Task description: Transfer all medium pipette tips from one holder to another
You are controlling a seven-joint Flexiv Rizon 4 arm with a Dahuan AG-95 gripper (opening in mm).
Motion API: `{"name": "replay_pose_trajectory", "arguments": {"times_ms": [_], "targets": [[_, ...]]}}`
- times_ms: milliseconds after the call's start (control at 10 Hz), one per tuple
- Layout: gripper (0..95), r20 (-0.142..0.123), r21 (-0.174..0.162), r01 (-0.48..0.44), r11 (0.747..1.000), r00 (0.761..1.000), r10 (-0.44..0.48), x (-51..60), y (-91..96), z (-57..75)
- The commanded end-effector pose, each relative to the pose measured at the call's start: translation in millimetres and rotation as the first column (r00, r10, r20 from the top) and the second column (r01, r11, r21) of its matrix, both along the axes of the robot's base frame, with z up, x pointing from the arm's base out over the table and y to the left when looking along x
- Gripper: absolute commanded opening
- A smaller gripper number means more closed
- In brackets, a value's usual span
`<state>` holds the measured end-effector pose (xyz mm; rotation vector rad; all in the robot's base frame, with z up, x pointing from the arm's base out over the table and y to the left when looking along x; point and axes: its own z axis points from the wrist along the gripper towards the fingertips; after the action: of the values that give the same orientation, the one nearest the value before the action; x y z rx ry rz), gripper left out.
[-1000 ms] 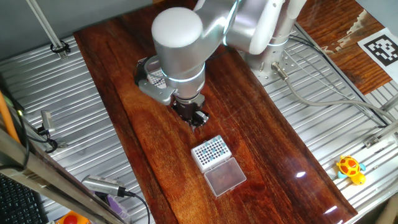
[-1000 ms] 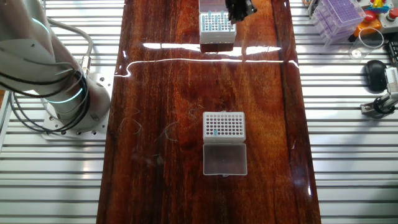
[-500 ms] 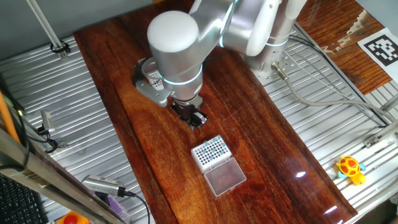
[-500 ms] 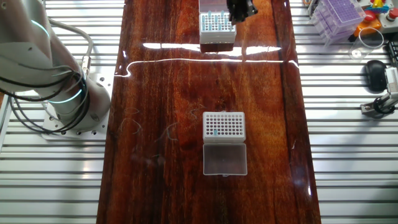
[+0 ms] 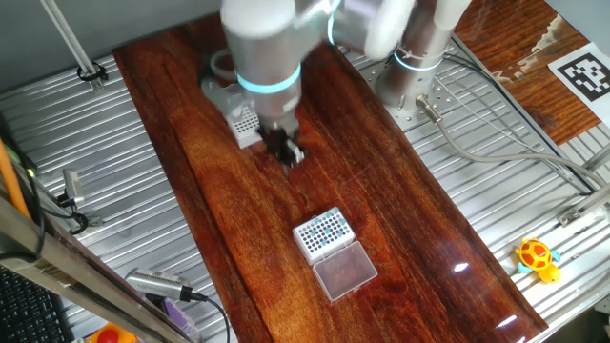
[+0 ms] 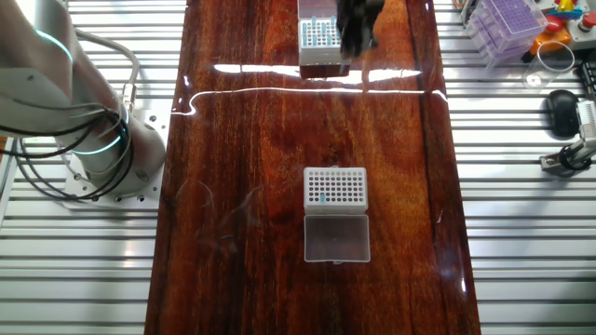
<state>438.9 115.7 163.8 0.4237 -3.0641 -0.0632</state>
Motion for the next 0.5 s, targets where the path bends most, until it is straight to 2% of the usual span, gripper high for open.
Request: {"name": "replay_pose_trajectory", "arguments": {"times_ms": [100,200,300,400,500], "targets": [[0.0,0.006,0.02,-0.213,0.977,0.977,0.213,-30.5,-108.9,0.8],[0.0,0.005,0.016,-0.222,0.975,0.975,0.222,-34.5,-117.4,1.9],[0.0,0.013,0.021,-0.227,0.974,0.974,0.227,-34.5,-117.4,1.9],[0.0,0.02,0.039,-0.208,0.977,0.978,0.207,-34.5,-117.4,1.9],[0.0,0.021,0.043,-0.157,0.987,0.987,0.157,-34.5,-117.4,1.9]]}}
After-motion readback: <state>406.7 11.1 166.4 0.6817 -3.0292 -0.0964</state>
